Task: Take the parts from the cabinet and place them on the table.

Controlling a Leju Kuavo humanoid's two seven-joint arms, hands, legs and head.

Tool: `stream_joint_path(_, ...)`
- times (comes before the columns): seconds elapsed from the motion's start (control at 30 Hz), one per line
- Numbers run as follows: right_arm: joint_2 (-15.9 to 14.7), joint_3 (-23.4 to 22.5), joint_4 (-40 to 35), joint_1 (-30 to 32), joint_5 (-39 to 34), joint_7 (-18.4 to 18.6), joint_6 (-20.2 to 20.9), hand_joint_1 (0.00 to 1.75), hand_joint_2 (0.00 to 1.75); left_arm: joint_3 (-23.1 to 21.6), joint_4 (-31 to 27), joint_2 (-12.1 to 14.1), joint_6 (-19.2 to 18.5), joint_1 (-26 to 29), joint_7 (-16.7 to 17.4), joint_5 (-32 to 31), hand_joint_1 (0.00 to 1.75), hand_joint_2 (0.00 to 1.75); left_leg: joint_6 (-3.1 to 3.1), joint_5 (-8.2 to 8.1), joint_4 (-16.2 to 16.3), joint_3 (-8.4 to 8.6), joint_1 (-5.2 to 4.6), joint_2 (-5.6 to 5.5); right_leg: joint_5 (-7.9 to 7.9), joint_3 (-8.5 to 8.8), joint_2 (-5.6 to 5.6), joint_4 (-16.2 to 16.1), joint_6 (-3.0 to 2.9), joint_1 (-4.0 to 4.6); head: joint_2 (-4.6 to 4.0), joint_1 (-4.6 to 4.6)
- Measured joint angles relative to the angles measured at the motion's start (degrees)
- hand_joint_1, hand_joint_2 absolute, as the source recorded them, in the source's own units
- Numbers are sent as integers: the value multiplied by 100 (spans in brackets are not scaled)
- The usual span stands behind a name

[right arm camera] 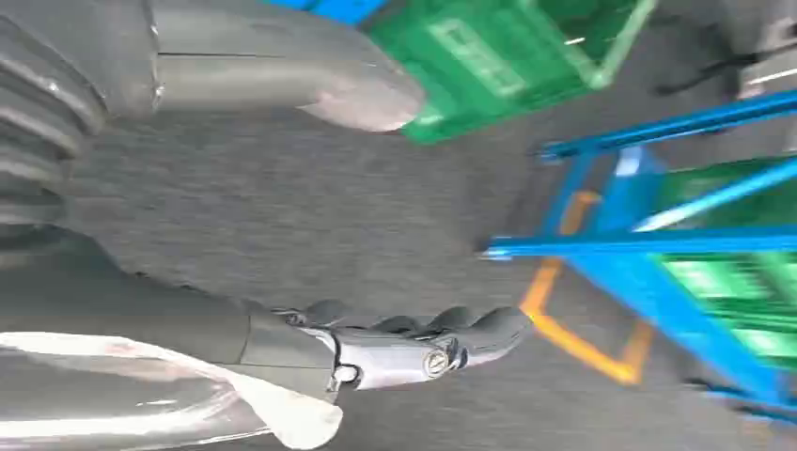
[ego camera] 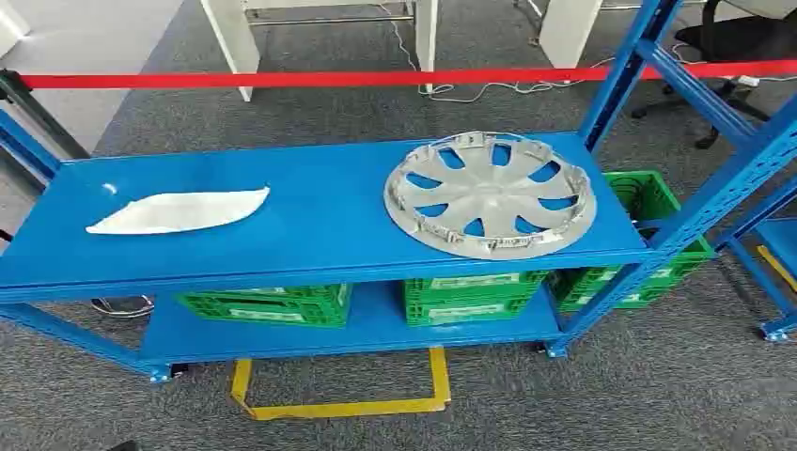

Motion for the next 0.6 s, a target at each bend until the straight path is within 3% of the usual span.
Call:
stream_joint_path(0.23, 156, 457, -1372, 370, -79, -285, 70, 0, 175, 90, 0, -9, 79, -3, -201, -138, 0, 175, 0, 0, 0, 1, 0, 0, 0, 0, 2, 0, 0, 0, 0, -2)
stream_joint_path(0.27, 156, 453, -1364, 343, -81, -302, 70, 0, 175, 90, 0, -9, 81, 0, -214, -138, 0, 0, 0, 0, 1, 0, 3, 2, 1, -2, 6, 0, 1, 3, 0, -2)
stream_joint_path(0.4, 215, 751, -1919, 575, -66, -335, 33, 0, 175, 116, 0, -11, -13, 13, -263, -177, 0, 0, 3, 2, 4, -4, -2, -4, 1, 1, -9, 0, 3, -2, 0, -2)
stream_joint_path(0.43, 227, 870, -2064, 621, -50, -356, 16, 0, 175, 127, 0, 2, -65, 16, -282, -190, 0, 0, 34, -26, 59, -33, -25, -2, 36, -2, -12, -22, 57, -41, 0, -2)
stream_joint_path(0.53, 243, 1194, -2511, 766, 7, -411, -81, 0, 175, 157, 0, 2, -195, 1, -361, -247, 0, 0, 172, 58, -92, -8, -44, -2, 79, 31, -10, -107, 126, -29, 0, -18)
stream_joint_path(0.57, 243, 1327, -2676, 813, 41, -426, -133, 0, 175, 157, 0, -24, -251, 5, -374, -267, 0, 0, 178, 160, -265, 98, 42, 30, 20, -20, 5, -61, 112, -33, 0, -13)
stream_joint_path(0.6, 245, 1439, -2780, 865, 63, -455, -188, 0, 0, 162, 0, -35, -293, 3, -400, -298, 0, 0, 212, 202, -357, 136, 48, 29, -111, -100, 22, 117, 119, -9, 0, 2)
